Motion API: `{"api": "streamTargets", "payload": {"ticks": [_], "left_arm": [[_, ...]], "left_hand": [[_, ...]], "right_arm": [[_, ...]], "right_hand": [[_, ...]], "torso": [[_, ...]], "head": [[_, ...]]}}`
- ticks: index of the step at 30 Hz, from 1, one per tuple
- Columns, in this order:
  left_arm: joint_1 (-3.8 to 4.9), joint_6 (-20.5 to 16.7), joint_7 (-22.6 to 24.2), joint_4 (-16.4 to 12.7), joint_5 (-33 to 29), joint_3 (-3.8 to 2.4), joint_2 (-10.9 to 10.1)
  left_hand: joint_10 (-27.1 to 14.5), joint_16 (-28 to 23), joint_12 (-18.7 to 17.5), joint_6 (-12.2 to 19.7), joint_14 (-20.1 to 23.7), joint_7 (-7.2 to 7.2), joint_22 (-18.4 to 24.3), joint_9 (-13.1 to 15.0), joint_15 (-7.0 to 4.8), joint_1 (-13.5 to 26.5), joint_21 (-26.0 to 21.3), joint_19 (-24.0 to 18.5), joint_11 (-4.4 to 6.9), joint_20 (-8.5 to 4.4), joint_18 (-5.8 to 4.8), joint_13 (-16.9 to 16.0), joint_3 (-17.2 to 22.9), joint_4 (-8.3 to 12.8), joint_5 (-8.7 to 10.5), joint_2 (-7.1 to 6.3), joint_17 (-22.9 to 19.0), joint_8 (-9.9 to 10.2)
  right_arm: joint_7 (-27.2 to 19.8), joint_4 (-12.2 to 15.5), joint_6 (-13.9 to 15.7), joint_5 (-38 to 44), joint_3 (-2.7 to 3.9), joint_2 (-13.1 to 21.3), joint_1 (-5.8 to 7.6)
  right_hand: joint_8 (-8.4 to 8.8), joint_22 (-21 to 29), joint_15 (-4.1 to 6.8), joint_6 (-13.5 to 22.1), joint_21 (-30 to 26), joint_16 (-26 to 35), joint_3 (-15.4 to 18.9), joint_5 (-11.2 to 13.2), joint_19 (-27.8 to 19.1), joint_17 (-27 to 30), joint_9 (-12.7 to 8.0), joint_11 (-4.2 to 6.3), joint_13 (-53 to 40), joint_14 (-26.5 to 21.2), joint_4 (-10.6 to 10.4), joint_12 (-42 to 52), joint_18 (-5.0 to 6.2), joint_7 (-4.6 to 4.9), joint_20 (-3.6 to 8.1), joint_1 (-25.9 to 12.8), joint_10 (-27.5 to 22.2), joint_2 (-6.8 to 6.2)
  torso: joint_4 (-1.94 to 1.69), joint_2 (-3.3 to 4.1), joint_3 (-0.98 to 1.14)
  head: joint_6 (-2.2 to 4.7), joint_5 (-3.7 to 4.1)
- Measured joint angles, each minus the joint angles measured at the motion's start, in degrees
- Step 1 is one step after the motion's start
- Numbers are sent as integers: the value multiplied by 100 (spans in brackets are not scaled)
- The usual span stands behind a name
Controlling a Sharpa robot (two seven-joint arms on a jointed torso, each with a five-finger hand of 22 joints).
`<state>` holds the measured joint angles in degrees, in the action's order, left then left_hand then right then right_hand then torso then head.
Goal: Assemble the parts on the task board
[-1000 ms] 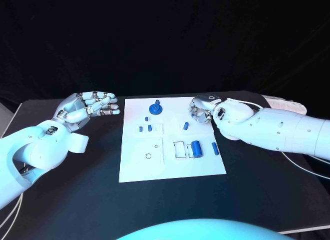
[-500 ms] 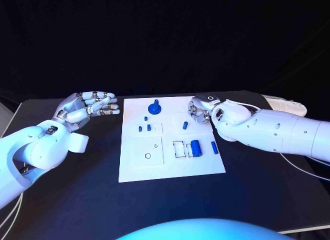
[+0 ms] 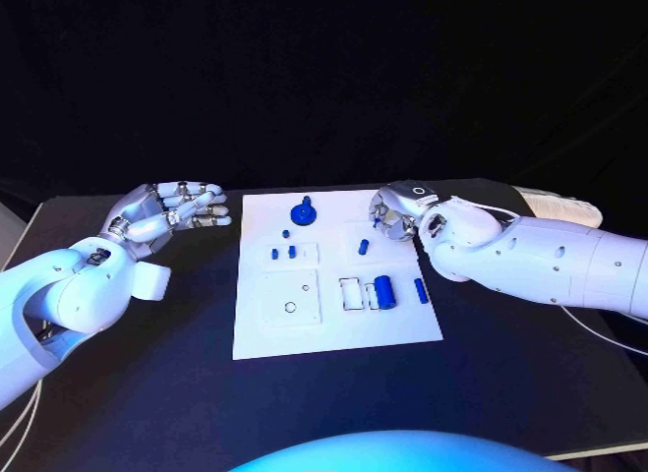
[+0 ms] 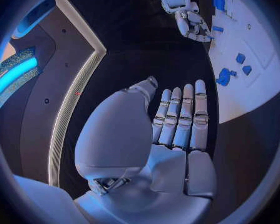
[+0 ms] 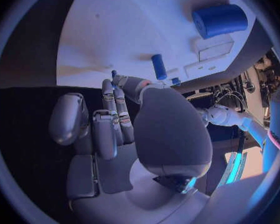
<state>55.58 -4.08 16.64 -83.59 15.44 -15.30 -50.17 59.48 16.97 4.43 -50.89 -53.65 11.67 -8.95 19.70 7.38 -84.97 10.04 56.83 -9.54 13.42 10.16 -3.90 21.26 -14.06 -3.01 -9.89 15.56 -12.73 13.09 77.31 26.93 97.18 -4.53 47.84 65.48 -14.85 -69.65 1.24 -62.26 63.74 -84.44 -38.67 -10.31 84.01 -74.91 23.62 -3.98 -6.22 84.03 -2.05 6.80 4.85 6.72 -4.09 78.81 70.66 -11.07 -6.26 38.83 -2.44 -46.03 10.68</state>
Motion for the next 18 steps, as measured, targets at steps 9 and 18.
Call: {"api": "streamTargets", "payload": {"ticks": [9,18], "left_arm": [[0,-8,-3,67,0,0,17],[-85,-28,-1,83,0,-4,65]], "left_hand": [[0,0,-26,0,0,0,7,0,0,0,0,0,0,0,0,0,0,0,0,0,0,0],[1,0,-26,0,0,0,6,0,0,0,0,0,0,0,0,0,0,0,0,0,0,0]], "right_arm": [[1,596,217,-88,85,249,80],[-40,1382,346,-170,92,202,30]], "right_hand": [[-24,-12,0,0,0,0,1,3,0,0,0,-20,0,0,1,-21,0,0,0,1,20,0],[-23,-11,0,1,0,0,-17,-24,0,0,11,-19,6,0,31,-33,0,0,-1,1,20,0]], "torso": [[2,-4,-4],[-9,1,-11]], "head": [[21,-35],[33,-143]]}}
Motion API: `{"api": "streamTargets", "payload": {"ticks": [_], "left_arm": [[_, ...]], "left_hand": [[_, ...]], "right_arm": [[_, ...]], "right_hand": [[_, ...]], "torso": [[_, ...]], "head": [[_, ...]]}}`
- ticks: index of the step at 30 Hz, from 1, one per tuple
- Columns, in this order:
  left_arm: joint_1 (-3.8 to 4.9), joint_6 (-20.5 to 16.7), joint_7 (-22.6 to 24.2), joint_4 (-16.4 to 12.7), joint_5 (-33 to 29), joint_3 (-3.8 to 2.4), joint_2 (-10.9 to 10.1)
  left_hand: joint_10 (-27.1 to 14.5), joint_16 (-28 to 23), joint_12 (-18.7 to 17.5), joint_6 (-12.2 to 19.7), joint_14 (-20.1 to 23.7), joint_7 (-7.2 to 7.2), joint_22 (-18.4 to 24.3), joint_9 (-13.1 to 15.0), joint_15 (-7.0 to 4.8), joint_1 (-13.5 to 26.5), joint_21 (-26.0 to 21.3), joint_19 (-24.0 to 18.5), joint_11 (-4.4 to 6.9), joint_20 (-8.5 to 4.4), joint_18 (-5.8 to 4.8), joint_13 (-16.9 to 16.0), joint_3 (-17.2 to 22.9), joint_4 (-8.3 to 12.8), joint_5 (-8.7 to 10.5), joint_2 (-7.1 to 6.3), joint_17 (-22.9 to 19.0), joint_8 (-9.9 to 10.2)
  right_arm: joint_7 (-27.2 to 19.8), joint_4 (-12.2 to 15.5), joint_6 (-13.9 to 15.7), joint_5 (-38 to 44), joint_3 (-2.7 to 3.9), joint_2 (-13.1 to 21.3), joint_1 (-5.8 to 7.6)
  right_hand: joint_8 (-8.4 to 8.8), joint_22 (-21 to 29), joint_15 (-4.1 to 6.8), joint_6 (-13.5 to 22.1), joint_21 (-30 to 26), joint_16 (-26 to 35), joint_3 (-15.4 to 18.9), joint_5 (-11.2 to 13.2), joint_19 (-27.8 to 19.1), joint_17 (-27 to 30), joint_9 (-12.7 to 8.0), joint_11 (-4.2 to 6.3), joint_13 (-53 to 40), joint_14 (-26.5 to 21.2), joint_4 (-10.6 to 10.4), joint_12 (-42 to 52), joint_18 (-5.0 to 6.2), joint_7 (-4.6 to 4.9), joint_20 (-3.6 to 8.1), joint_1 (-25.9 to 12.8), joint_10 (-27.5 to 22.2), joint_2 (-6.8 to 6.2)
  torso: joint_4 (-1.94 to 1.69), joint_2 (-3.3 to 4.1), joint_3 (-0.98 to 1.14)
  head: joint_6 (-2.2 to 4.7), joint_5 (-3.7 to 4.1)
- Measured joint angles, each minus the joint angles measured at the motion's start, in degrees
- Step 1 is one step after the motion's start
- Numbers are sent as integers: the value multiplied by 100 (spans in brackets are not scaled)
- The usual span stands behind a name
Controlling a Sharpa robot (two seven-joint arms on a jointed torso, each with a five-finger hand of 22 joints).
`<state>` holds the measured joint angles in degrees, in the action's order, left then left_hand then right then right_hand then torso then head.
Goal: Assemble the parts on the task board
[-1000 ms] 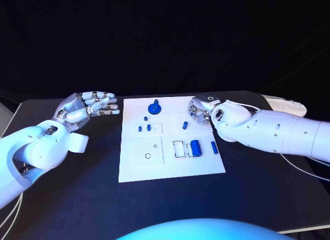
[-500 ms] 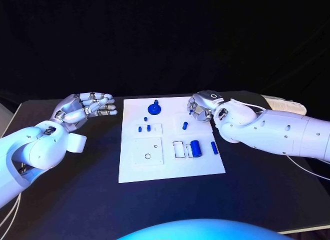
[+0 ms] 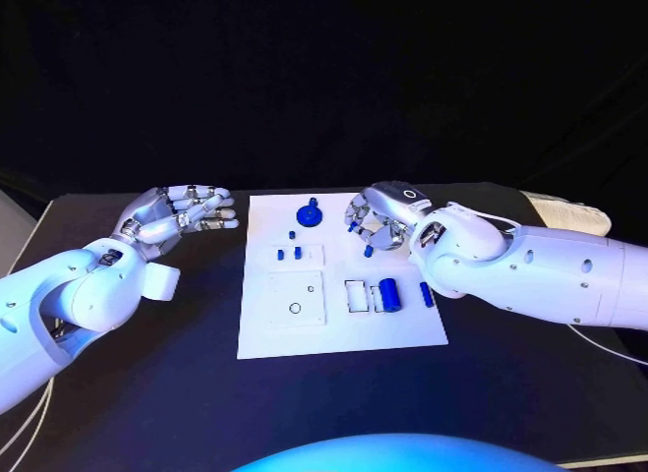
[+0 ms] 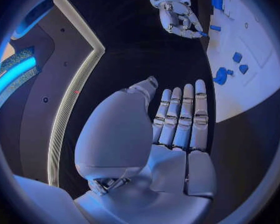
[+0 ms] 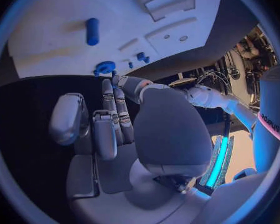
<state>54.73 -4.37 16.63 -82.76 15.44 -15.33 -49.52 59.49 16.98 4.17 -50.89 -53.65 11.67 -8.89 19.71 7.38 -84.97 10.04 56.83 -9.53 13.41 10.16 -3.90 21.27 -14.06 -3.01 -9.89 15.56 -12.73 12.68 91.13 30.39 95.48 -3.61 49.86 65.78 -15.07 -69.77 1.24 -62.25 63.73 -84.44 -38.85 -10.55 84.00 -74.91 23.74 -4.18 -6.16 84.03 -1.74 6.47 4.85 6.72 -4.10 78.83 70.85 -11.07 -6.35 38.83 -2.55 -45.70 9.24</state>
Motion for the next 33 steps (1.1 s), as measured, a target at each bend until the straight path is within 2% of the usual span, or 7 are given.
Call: {"api": "streamTargets", "payload": {"ticks": [6,16,23,33], "left_arm": [[-59,-25,6,0,-2,5,7],[-71,-72,15,-31,-6,2,10],[-72,-89,17,-50,-8,2,10],[-73,-97,17,-51,-9,2,10]], "left_hand": [[0,-36,0,0,0,0,13,-8,0,0,-34,0,0,0,0,0,0,0,0,0,0,0],[0,-36,0,0,0,0,12,-8,0,0,-34,21,0,21,1,0,0,0,0,0,0,0],[0,-64,0,0,0,0,22,-8,0,0,-33,42,0,0,0,0,0,0,0,0,0,0],[0,-88,0,0,0,0,33,-13,0,0,-33,41,1,0,0,-1,0,0,0,0,0,0]], "right_arm": [[-20,236,6,108,-80,-201,-75],[-15,197,-6,479,-210,-584,-391],[10,133,-32,675,-238,-701,-502],[48,142,-106,820,-250,-703,-525]], "right_hand": [[2,0,0,1,0,0,0,-3,0,0,0,0,5,0,0,-11,0,0,0,0,0,0],[13,1,0,3,0,0,1,-4,0,0,0,0,5,0,0,-22,0,0,0,1,0,0],[20,2,0,12,0,0,1,-3,0,0,0,0,4,0,0,-9,0,-8,0,1,0,0],[-2,3,0,14,0,0,-15,5,0,0,4,0,5,0,16,-9,0,-8,-1,0,0,-2]], "torso": [[-3,1,-14],[-10,8,-14],[-9,10,-7],[3,16,2]], "head": [[-2,-80],[-44,-222],[-85,-332],[-154,-425]]}}
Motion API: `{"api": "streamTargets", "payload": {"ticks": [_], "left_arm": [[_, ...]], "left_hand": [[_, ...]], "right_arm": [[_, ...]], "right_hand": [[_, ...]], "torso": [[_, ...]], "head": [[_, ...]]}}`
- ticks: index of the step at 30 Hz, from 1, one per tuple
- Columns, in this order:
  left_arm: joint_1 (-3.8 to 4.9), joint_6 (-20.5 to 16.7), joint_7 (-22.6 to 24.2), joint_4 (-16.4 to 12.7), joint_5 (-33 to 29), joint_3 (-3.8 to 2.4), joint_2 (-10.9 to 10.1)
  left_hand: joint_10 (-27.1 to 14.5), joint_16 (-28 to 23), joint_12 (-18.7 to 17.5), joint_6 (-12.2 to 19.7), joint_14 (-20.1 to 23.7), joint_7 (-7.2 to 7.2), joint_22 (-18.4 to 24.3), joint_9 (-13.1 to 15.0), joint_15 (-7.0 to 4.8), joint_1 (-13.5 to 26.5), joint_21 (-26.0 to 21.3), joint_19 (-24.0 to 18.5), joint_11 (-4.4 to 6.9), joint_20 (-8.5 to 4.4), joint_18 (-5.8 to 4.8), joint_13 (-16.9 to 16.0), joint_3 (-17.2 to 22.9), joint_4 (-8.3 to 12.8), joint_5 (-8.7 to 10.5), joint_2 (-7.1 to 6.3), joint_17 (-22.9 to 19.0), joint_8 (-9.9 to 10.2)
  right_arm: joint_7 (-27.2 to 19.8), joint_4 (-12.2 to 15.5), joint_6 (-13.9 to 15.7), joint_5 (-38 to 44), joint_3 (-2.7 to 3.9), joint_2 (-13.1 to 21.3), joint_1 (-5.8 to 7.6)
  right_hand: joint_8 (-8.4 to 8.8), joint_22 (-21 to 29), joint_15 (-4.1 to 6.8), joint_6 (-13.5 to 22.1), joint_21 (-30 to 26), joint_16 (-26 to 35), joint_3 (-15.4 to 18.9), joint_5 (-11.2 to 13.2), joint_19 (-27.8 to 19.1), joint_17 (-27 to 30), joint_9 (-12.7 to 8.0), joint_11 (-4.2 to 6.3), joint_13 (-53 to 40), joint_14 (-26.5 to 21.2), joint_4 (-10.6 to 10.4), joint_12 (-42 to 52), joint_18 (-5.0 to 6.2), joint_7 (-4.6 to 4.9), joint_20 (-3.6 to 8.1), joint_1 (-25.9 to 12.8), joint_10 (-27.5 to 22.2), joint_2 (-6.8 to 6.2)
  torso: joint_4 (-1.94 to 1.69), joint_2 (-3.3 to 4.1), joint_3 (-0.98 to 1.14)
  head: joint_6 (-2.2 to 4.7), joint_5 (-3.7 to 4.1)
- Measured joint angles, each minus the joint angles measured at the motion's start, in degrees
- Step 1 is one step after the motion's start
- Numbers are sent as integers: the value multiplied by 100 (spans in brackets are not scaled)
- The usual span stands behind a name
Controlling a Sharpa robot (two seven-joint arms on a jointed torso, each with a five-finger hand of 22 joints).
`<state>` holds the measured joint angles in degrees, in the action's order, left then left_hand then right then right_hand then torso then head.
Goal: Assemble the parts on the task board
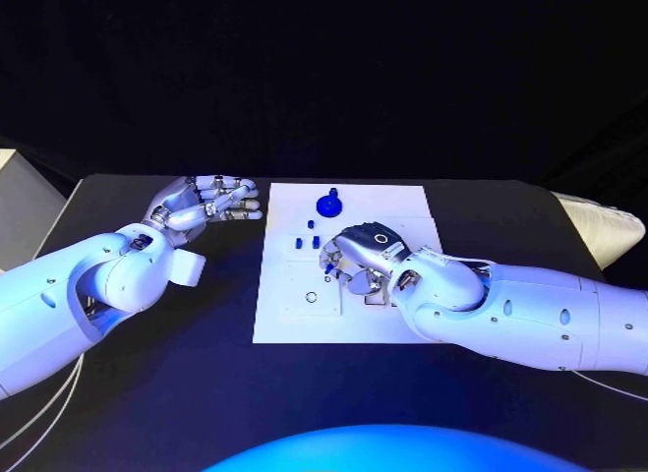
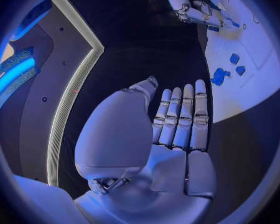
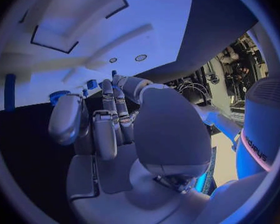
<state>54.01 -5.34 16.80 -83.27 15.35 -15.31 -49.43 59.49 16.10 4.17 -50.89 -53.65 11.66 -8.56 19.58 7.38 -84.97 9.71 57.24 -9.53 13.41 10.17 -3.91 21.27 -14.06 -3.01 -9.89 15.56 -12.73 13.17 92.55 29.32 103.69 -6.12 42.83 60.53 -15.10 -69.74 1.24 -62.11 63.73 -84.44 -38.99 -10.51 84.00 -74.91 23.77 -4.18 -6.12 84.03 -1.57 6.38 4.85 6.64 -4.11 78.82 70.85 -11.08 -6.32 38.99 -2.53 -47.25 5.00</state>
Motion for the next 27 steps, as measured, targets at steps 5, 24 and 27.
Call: {"api": "streamTargets", "payload": {"ticks": [5,24,27], "left_arm": [[0,0,-1,0,0,0,0],[0,1,-7,-4,-3,0,-4],[-1,2,-8,-4,-3,0,-4]], "left_hand": [[0,0,0,0,0,0,0,0,0,0,0,0,0,0,0,0,0,0,0,0,0,0],[0,0,0,0,22,0,8,-5,22,0,-23,0,0,0,0,0,-32,0,0,0,0,0],[0,0,0,0,22,0,8,-5,22,0,-23,0,0,0,0,0,-32,0,0,0,0,0]], "right_arm": [[18,2,-53,32,-8,-1,-4],[69,-132,-218,89,-38,-105,-58],[75,-146,-230,92,-39,-114,-63]], "right_hand": [[0,0,0,1,0,0,0,1,0,0,3,0,2,0,1,0,0,-1,0,-1,0,-1],[13,2,0,-11,0,0,1,-17,0,0,1,0,5,0,0,-24,0,12,0,-1,0,-2],[16,2,0,-11,0,0,1,-16,0,0,1,0,5,0,0,-25,0,12,0,-1,0,-2]], "torso": [[-1,1,0],[-8,1,-5],[-8,0,-6]], "head": [[-26,-24],[-97,-63],[-108,-66]]}}
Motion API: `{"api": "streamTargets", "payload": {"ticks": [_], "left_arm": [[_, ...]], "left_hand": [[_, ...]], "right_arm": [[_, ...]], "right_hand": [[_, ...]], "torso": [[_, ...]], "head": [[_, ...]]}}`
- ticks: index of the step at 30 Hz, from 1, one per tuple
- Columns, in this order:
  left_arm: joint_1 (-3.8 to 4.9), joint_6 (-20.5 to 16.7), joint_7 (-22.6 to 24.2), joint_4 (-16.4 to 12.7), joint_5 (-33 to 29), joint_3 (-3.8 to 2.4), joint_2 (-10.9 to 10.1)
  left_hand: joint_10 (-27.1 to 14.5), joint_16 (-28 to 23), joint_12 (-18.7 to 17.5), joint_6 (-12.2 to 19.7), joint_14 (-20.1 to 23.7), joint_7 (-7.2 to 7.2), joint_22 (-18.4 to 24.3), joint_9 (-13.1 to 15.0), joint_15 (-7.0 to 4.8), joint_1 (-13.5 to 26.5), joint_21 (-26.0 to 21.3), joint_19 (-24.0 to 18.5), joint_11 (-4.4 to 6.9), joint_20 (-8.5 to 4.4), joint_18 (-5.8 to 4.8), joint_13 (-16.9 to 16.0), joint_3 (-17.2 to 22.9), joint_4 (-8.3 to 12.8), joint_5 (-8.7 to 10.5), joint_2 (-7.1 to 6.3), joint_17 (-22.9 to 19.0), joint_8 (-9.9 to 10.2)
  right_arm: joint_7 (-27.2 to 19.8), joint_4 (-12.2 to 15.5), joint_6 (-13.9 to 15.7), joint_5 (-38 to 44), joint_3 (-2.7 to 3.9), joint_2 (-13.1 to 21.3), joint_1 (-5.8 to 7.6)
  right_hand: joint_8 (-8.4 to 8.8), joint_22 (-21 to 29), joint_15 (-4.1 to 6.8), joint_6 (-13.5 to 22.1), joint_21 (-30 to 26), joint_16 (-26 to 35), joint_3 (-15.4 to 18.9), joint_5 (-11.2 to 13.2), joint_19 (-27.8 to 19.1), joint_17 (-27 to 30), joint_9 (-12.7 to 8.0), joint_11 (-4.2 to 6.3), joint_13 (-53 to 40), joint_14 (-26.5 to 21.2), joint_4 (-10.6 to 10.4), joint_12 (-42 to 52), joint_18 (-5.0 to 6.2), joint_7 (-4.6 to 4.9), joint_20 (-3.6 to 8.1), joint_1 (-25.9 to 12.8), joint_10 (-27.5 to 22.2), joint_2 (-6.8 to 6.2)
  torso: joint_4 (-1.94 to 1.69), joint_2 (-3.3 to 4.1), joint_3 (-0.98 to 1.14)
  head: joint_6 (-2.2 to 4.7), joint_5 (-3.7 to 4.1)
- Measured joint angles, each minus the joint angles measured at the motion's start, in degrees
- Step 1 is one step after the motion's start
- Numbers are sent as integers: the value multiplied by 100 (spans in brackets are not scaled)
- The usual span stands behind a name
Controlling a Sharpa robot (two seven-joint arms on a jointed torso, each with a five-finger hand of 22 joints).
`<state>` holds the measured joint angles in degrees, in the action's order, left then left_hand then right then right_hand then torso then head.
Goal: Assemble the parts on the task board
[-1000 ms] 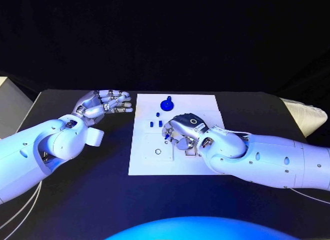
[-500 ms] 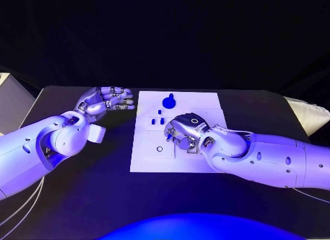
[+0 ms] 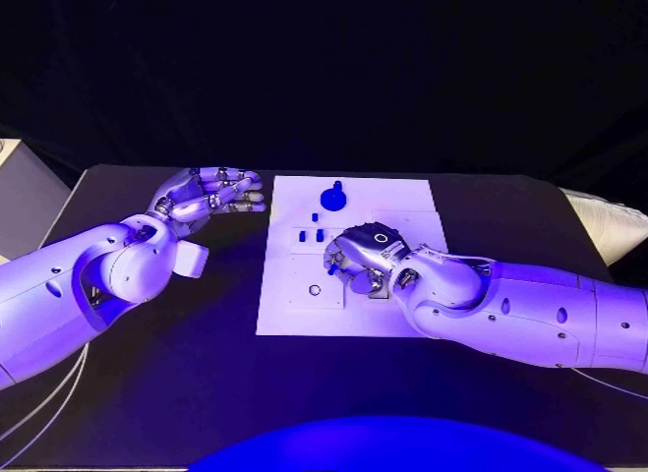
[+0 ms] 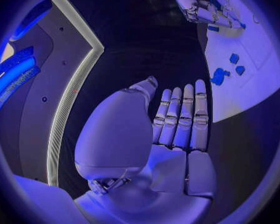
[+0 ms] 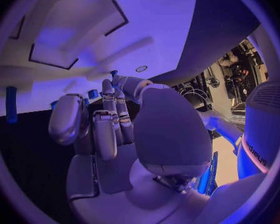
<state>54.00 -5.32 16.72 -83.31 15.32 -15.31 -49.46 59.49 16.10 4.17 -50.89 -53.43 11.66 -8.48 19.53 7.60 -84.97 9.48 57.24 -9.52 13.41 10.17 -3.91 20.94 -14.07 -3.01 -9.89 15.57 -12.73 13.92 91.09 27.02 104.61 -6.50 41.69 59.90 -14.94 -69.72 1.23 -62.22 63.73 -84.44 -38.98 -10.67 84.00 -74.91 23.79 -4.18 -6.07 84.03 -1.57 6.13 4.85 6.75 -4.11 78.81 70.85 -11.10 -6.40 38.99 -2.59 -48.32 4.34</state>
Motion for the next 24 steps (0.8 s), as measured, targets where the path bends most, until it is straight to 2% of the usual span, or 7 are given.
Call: {"api": "streamTargets", "payload": {"ticks": [22,24], "left_arm": [[0,6,-6,-1,-2,0,-2],[0,6,-7,-1,-2,0,-2]], "left_hand": [[-21,-37,0,-21,0,21,15,-5,0,0,0,0,-21,0,0,0,0,0,0,0,0,23],[-21,-37,0,-21,0,21,15,-6,0,0,0,0,-21,0,0,0,0,0,0,0,0,23]], "right_arm": [[98,-88,-89,226,-18,-115,-28],[98,-90,-91,234,-20,-120,-28]], "right_hand": [[-14,11,0,11,0,0,8,4,0,0,24,0,11,0,7,-22,0,-7,0,-1,0,-1],[-14,17,0,49,0,0,8,4,0,0,29,3,22,0,7,-73,0,30,0,-48,5,-47]], "torso": [[4,-1,1],[5,-1,1]], "head": [[-36,-3],[-37,-5]]}}
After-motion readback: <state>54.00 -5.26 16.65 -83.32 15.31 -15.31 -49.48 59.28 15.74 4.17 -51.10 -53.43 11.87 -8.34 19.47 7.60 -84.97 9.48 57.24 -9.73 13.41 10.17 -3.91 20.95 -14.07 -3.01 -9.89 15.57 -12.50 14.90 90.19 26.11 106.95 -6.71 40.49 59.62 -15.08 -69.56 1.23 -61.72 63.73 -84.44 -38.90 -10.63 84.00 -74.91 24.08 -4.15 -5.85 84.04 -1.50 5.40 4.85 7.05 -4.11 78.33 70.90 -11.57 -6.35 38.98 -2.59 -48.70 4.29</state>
